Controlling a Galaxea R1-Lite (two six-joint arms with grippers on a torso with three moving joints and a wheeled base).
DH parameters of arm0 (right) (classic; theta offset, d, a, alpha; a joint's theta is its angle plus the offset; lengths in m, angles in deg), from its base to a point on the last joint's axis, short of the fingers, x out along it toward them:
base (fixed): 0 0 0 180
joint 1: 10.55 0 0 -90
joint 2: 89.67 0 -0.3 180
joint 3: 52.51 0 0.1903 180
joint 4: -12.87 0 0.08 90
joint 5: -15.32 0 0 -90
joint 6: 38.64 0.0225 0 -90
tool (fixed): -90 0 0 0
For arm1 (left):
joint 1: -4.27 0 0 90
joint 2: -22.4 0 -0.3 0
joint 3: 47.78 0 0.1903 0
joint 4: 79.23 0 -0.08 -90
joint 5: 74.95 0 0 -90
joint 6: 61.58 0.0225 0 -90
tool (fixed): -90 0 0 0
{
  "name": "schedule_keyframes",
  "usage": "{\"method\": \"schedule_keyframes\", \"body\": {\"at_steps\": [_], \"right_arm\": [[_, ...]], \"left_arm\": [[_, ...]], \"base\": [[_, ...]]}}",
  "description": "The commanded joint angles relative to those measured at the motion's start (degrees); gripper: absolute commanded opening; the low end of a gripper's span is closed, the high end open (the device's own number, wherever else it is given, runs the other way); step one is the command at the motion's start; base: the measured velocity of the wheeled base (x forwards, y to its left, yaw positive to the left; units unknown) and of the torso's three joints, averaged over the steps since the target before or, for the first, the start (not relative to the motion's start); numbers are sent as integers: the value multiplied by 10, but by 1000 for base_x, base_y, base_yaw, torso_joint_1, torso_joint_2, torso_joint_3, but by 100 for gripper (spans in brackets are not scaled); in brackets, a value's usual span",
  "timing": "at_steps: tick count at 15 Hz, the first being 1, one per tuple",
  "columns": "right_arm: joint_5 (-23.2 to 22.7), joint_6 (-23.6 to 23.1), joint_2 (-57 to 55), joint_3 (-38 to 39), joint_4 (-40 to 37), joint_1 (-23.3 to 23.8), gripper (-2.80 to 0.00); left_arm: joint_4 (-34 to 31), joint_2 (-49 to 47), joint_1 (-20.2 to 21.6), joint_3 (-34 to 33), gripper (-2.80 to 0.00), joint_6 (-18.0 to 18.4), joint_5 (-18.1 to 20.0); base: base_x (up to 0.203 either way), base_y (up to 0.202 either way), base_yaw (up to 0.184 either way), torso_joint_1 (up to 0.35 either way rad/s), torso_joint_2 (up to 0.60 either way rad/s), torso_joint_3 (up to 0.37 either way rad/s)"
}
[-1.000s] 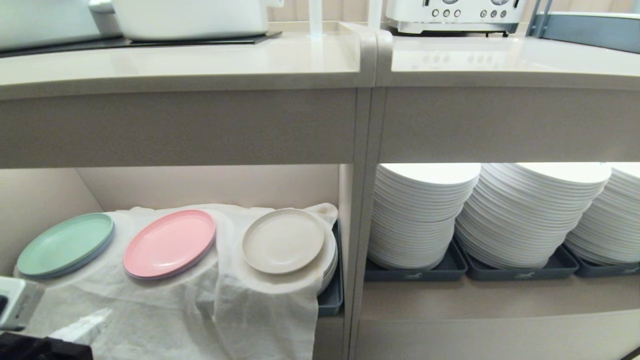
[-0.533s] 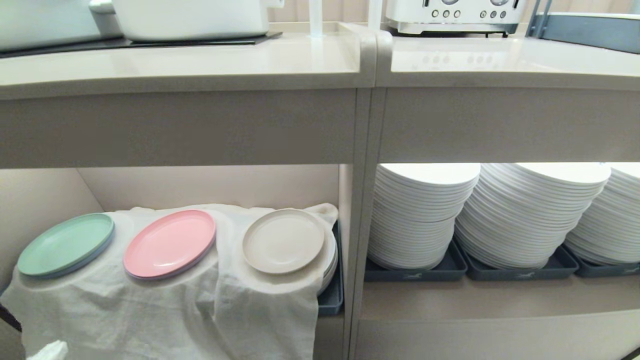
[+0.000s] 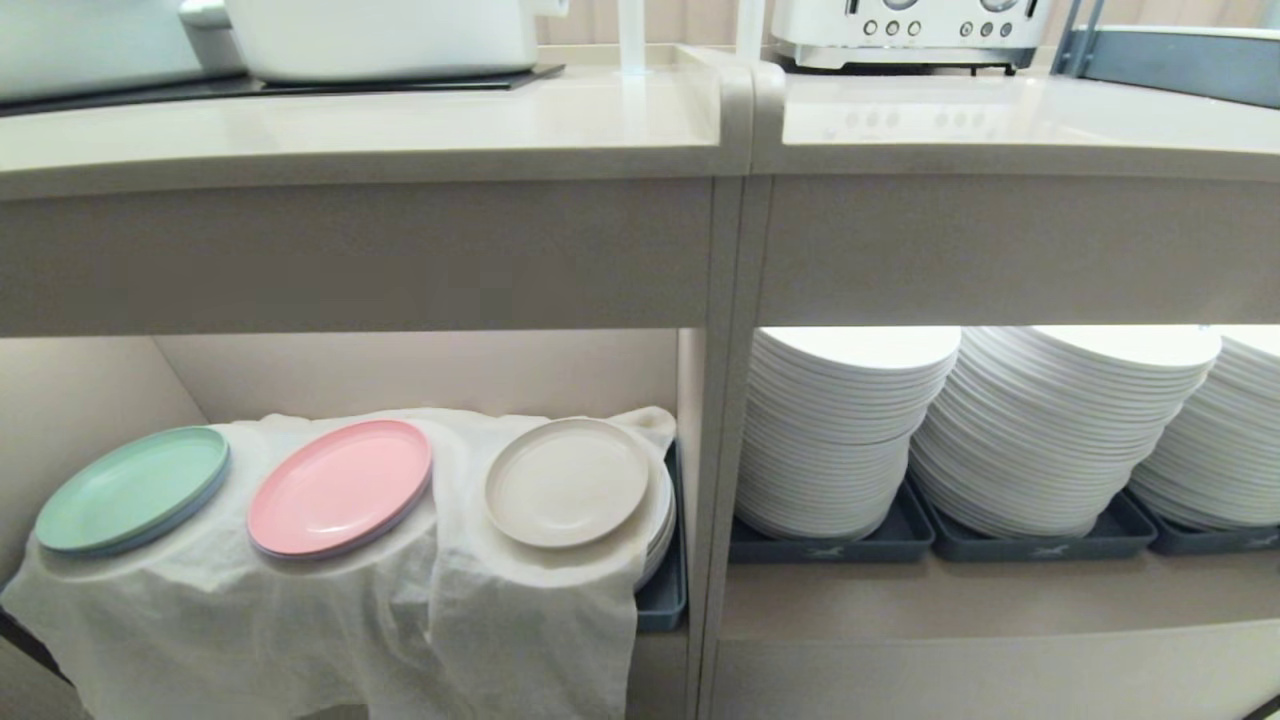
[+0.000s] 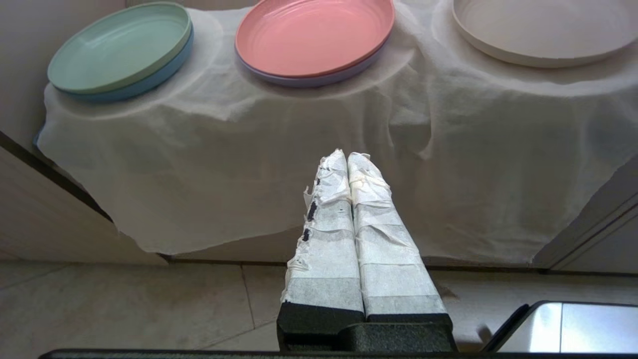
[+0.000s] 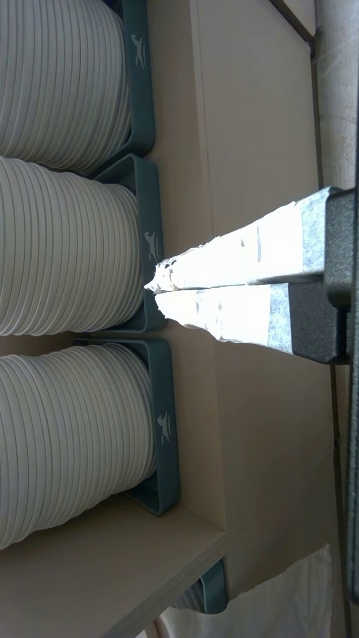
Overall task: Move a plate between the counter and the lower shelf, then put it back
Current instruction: Pick up the plate in the cupboard
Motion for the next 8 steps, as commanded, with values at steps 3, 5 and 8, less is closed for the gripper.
{"method": "schedule_keyframes", "body": {"at_steps": [3, 5, 8], "right_arm": [[0, 0, 0, 0, 0, 0, -280], [0, 0, 0, 0, 0, 0, -280], [0, 0, 0, 0, 0, 0, -280]], "left_arm": [[-6, 63, -25, 0, -280, -1, 3], [-20, 133, -32, 0, -280, -2, 20], [-35, 156, -37, 0, -280, -2, 36]], "base": [[0, 0, 0, 0, 0, 0], [0, 0, 0, 0, 0, 0], [0, 0, 0, 0, 0, 0]]}}
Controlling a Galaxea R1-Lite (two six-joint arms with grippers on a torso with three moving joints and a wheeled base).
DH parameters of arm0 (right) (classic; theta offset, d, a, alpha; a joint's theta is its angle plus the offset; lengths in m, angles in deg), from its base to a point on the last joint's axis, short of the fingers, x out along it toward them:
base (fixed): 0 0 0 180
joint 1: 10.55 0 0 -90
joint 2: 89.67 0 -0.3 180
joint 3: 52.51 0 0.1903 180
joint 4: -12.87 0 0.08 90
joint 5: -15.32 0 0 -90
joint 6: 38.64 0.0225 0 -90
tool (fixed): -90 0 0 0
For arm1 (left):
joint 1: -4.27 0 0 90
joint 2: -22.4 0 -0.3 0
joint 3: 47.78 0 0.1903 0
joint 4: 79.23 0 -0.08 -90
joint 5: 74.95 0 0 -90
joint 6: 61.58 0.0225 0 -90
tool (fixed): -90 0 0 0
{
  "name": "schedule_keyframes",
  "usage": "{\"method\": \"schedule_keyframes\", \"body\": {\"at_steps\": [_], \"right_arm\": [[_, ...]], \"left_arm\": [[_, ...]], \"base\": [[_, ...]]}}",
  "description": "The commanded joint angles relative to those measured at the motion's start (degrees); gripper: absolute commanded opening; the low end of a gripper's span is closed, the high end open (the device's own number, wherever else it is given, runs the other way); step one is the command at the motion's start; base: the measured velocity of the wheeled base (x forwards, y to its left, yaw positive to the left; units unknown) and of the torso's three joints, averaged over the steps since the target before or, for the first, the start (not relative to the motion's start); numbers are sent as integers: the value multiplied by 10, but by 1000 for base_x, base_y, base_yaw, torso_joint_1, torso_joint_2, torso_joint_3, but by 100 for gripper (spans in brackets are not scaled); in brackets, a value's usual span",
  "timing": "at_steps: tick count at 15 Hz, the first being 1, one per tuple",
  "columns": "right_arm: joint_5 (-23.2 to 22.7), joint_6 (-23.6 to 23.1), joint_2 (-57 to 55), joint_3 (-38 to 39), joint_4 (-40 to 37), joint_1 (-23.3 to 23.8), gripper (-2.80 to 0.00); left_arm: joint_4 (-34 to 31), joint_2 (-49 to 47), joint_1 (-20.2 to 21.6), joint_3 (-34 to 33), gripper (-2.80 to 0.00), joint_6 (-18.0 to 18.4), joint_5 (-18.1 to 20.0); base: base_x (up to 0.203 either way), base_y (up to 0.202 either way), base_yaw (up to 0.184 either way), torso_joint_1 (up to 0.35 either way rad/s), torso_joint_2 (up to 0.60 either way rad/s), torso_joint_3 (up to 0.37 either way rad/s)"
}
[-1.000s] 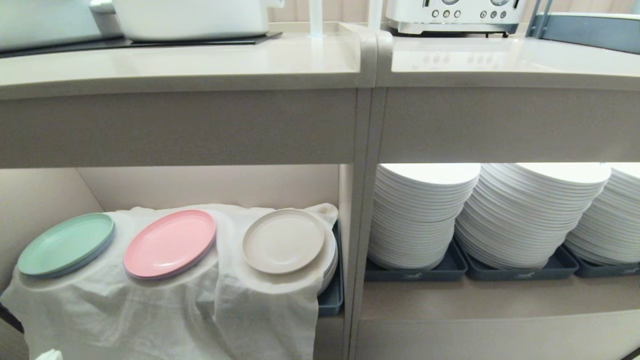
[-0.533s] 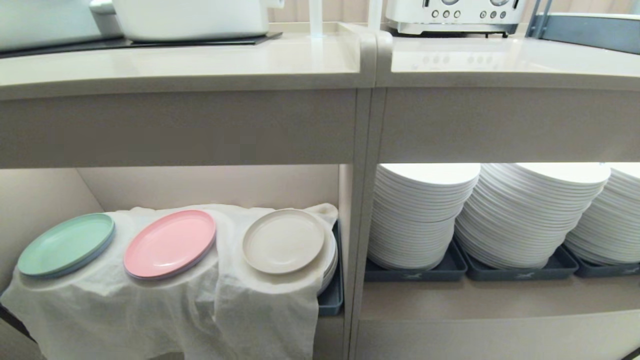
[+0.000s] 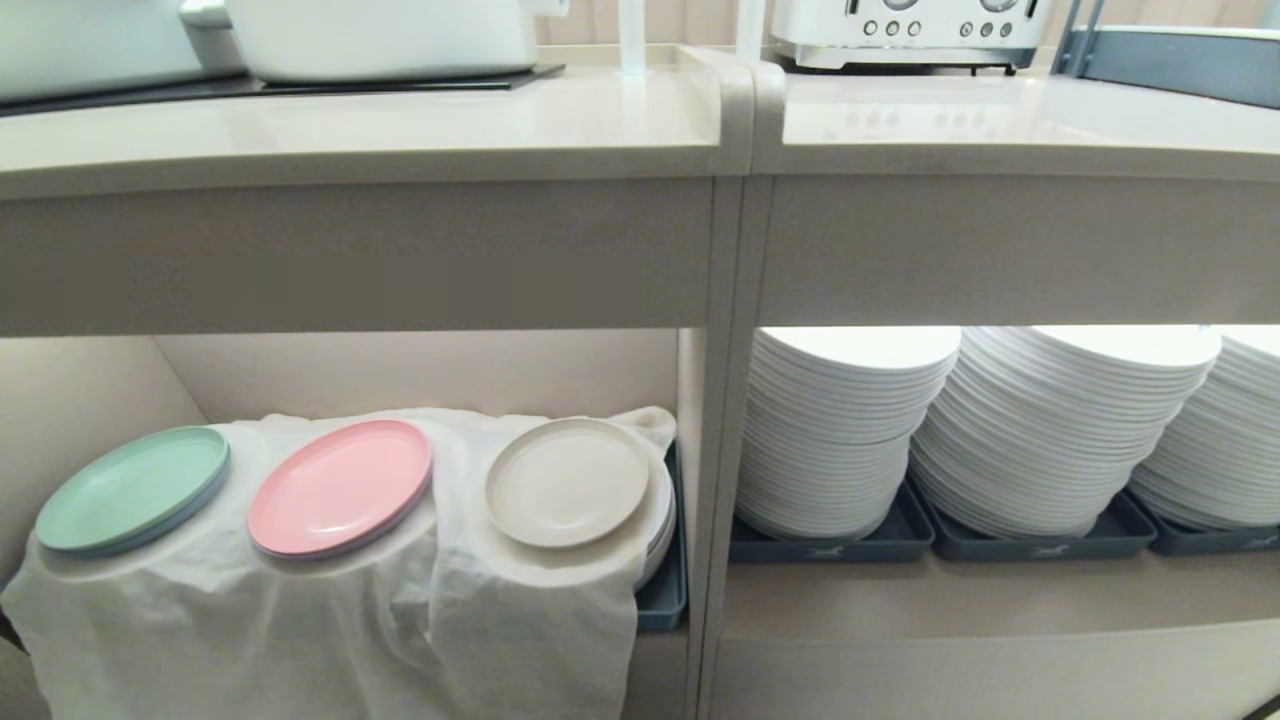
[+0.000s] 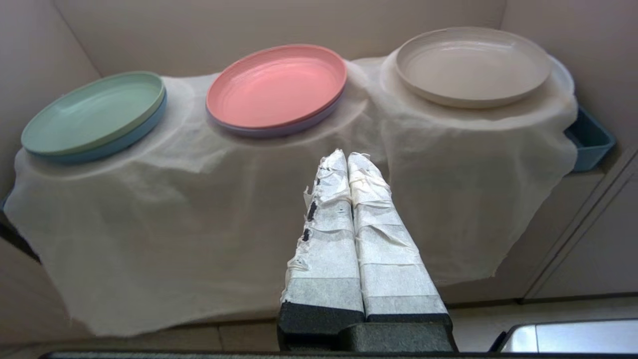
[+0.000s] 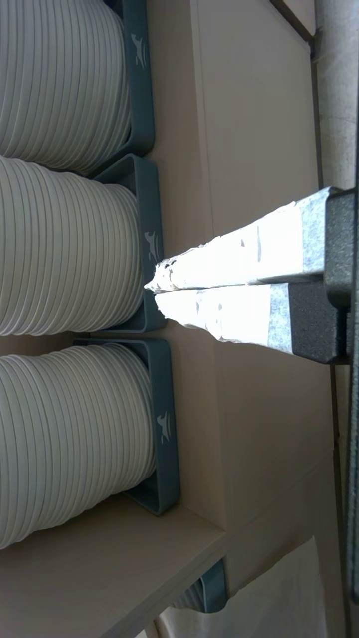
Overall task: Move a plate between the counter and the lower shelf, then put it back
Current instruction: Pick up the plate in the cupboard
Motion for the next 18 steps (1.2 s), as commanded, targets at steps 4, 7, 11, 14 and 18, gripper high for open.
{"method": "schedule_keyframes", "body": {"at_steps": [4, 7, 11, 14, 18], "right_arm": [[0, 0, 0, 0, 0, 0, -280], [0, 0, 0, 0, 0, 0, -280], [0, 0, 0, 0, 0, 0, -280], [0, 0, 0, 0, 0, 0, -280], [0, 0, 0, 0, 0, 0, -280]], "left_arm": [[0, 21, -1, 0, -280, 0, 4], [-1, 21, -1, 0, -280, 2, 3], [-1, 21, -1, 0, -280, 4, 3], [-2, 21, -1, 0, -280, 2, 1], [-2, 21, -1, 0, -280, -3, 0]], "base": [[0, 0, 0, 0, 0, 0], [0, 0, 0, 0, 0, 0], [0, 0, 0, 0, 0, 0], [0, 0, 0, 0, 0, 0], [0, 0, 0, 0, 0, 0]]}}
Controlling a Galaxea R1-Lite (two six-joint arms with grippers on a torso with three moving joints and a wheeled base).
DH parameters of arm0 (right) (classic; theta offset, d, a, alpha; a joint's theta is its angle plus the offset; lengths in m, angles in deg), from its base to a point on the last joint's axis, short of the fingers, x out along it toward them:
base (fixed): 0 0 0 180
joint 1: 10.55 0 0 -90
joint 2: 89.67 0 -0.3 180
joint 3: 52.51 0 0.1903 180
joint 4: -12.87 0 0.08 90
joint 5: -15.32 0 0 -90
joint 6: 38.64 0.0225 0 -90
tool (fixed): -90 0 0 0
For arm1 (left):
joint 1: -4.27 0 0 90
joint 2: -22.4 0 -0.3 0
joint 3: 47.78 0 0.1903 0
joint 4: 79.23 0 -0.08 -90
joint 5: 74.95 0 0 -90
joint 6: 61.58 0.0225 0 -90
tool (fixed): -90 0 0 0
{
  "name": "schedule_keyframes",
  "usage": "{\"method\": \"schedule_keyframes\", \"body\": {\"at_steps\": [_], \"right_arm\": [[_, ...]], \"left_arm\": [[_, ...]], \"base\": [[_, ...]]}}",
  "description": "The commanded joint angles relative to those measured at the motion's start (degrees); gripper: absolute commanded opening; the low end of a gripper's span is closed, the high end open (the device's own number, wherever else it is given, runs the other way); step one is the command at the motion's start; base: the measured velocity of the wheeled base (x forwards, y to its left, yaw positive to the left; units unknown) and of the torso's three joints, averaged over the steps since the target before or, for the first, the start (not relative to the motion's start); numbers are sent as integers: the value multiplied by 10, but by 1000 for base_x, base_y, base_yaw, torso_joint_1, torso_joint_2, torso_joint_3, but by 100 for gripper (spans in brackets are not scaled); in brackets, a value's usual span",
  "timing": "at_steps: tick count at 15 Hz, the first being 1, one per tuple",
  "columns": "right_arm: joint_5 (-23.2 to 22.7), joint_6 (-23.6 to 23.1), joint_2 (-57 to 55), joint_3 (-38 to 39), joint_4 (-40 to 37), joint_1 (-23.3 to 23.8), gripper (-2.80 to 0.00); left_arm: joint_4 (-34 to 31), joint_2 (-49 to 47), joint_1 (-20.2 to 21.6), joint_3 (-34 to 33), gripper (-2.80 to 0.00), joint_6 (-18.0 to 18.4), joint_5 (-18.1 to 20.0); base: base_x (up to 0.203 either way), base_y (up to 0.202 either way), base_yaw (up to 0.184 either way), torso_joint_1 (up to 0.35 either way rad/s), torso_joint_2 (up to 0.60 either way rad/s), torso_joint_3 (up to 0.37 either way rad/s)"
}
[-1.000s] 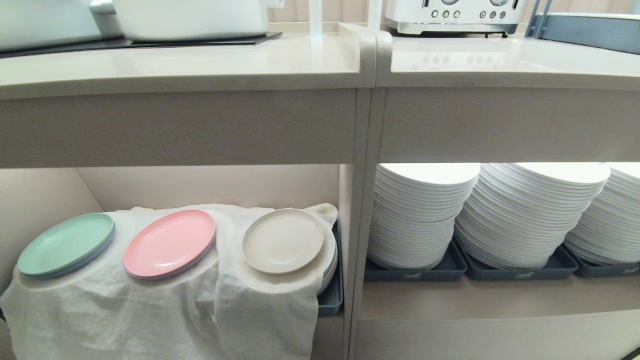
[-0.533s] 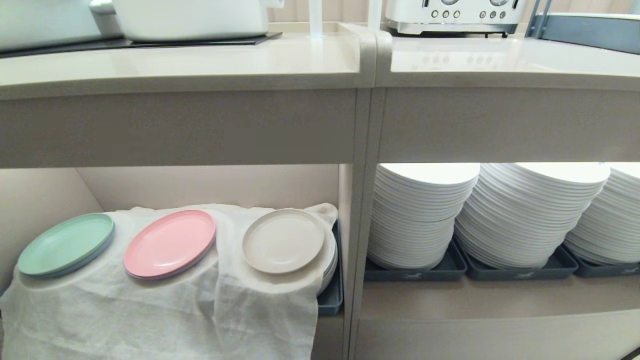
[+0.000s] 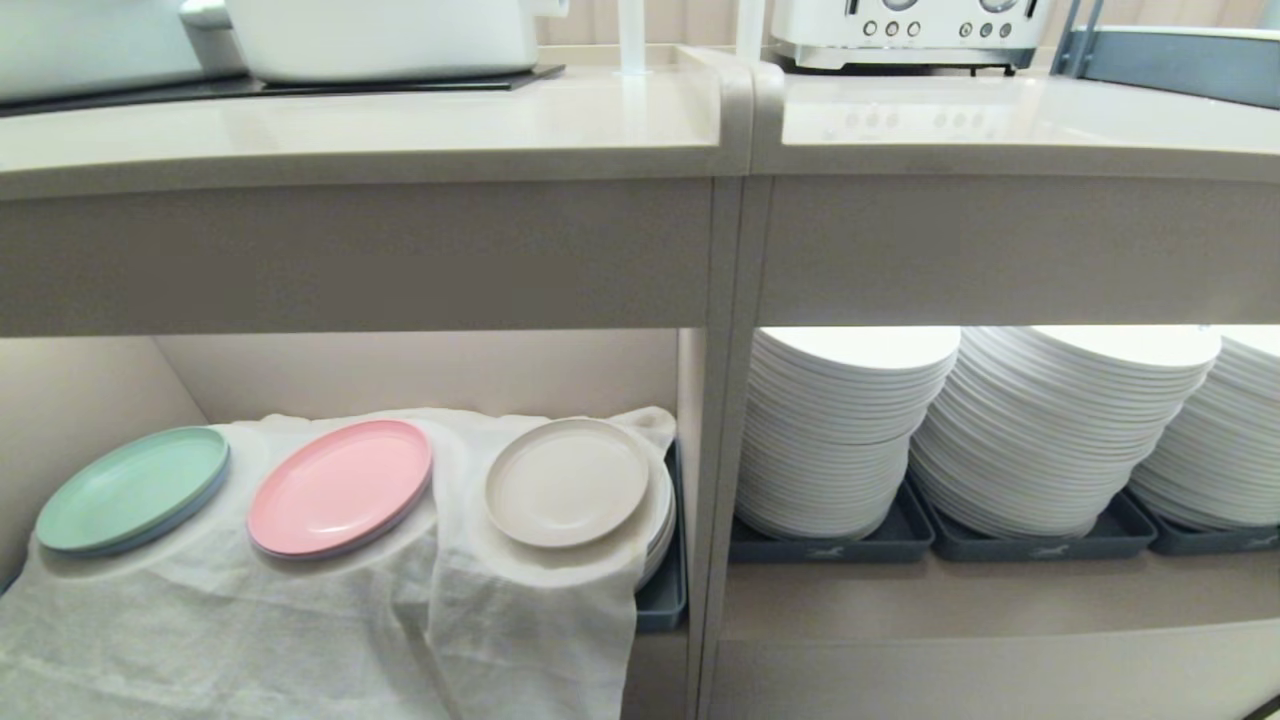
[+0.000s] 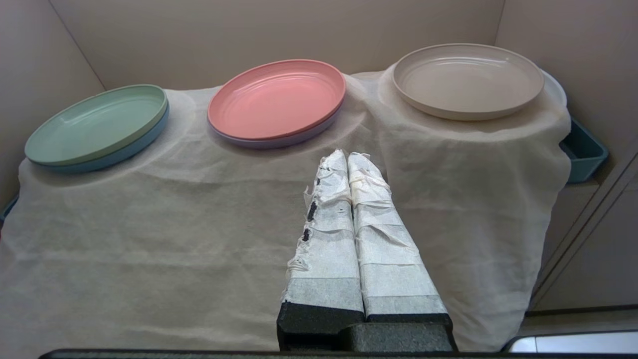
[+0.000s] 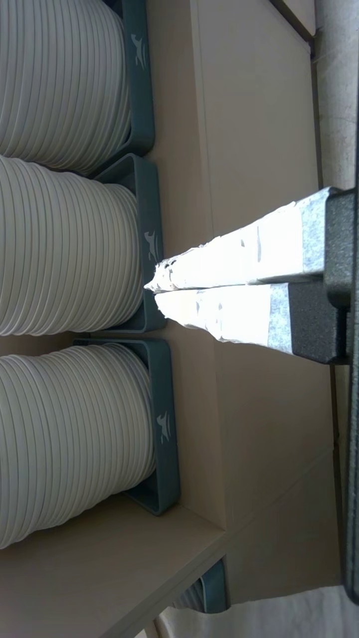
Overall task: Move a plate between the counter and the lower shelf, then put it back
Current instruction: Pick up the plate in the cupboard
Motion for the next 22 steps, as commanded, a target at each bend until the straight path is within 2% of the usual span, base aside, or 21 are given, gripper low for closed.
{"method": "schedule_keyframes", "body": {"at_steps": [1, 18, 22], "right_arm": [[0, 0, 0, 0, 0, 0, -280], [0, 0, 0, 0, 0, 0, -280], [0, 0, 0, 0, 0, 0, -280]], "left_arm": [[0, 0, 0, 0, -280, -1, 0], [-1, 0, 0, 0, -280, -8, 0], [-1, 0, 0, 0, -280, -6, 0]], "base": [[0, 0, 0, 0, 0, 0], [0, 0, 0, 0, 0, 0], [2, 135, 3, 1, 3, 2]]}}
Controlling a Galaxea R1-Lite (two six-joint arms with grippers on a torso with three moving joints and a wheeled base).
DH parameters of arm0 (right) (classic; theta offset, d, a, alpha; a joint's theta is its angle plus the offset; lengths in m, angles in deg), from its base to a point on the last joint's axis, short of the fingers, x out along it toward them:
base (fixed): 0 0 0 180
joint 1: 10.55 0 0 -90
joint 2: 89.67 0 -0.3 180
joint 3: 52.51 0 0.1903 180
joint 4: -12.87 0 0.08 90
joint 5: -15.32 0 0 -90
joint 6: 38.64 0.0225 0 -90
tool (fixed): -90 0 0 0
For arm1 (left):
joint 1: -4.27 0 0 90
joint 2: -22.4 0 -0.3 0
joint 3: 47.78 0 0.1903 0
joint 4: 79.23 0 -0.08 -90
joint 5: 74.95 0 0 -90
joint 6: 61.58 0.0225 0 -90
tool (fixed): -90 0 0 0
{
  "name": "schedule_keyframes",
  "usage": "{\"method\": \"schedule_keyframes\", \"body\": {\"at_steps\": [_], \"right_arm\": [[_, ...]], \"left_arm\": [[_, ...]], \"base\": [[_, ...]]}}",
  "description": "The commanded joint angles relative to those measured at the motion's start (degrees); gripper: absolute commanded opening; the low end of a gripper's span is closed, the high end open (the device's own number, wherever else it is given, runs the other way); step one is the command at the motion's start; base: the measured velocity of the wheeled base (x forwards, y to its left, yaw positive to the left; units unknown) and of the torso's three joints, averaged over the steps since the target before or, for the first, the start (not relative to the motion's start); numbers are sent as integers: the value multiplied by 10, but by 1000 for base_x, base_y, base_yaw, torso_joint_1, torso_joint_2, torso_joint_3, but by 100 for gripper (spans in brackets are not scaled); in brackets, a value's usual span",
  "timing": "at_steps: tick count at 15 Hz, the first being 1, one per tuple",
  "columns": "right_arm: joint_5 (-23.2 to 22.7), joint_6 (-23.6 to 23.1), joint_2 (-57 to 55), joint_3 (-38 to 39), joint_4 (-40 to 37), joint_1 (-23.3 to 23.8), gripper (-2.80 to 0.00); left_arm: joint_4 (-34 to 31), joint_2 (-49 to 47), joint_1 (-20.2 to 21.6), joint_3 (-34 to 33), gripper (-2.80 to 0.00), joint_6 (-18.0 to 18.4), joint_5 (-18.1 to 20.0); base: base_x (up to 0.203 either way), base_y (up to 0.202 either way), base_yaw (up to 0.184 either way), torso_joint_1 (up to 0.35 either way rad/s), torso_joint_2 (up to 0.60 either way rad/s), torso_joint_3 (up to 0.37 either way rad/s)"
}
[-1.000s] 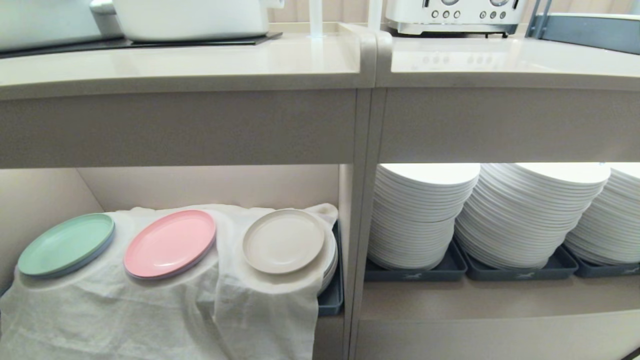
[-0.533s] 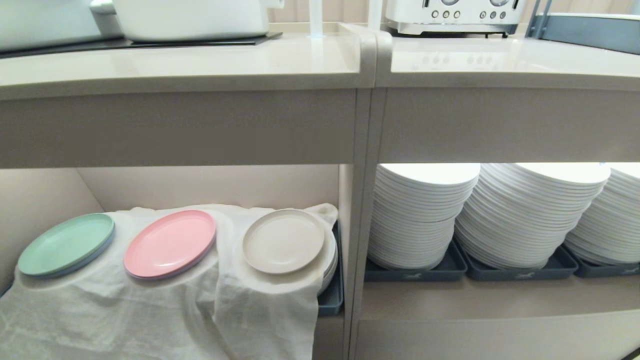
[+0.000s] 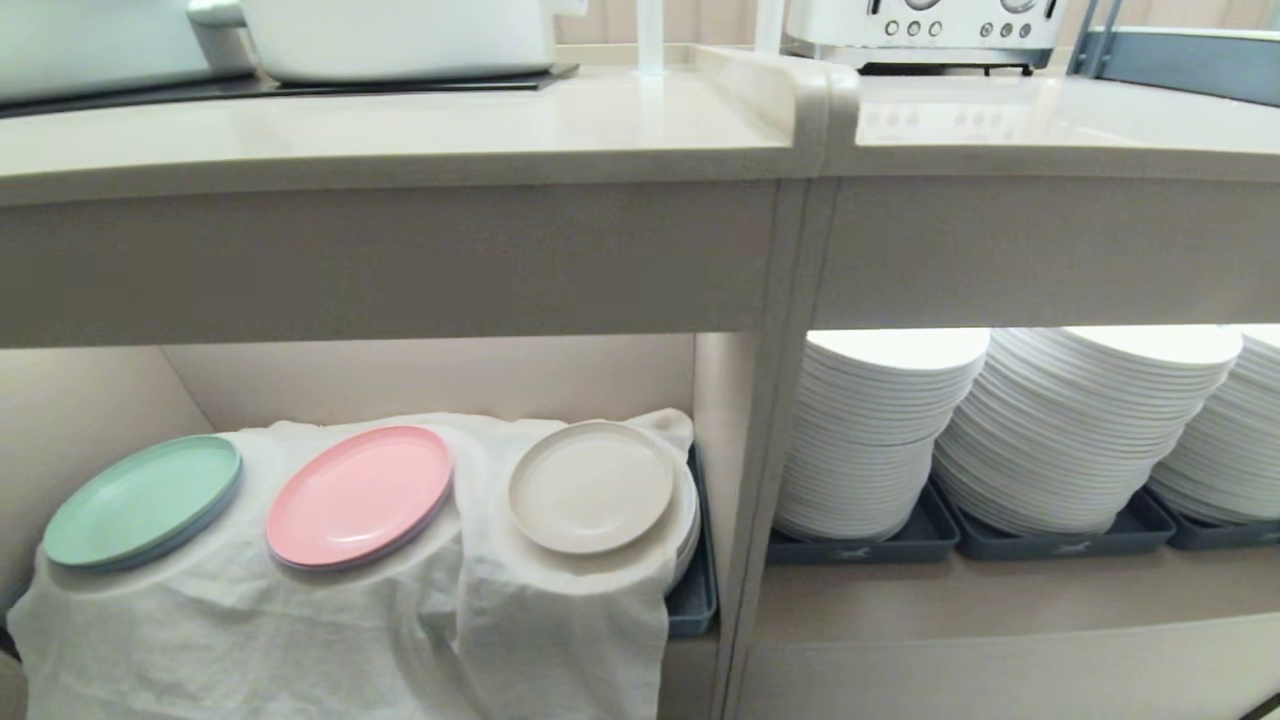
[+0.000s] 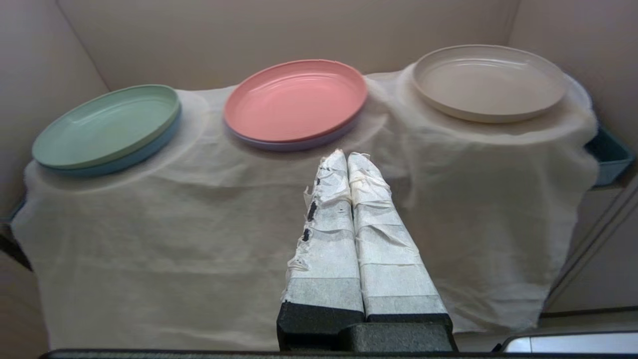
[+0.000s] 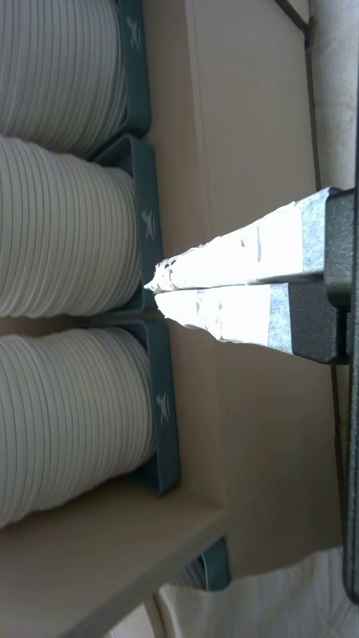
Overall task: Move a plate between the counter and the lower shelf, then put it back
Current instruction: Pick up the plate in the cupboard
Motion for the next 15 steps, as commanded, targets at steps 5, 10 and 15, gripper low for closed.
{"method": "schedule_keyframes", "body": {"at_steps": [5, 10, 15], "right_arm": [[0, 0, 0, 0, 0, 0, -280], [0, 0, 0, 0, 0, 0, -280], [0, 0, 0, 0, 0, 0, -280]], "left_arm": [[0, 0, 0, 0, -280, -3, 0], [1, 0, 0, 0, -280, -4, 0], [1, 0, 0, 0, -280, -3, 4]], "base": [[0, 120, -2, 2, 1, 0], [0, 0, 0, 0, 0, 0], [0, 0, 0, 0, 0, 0]]}}
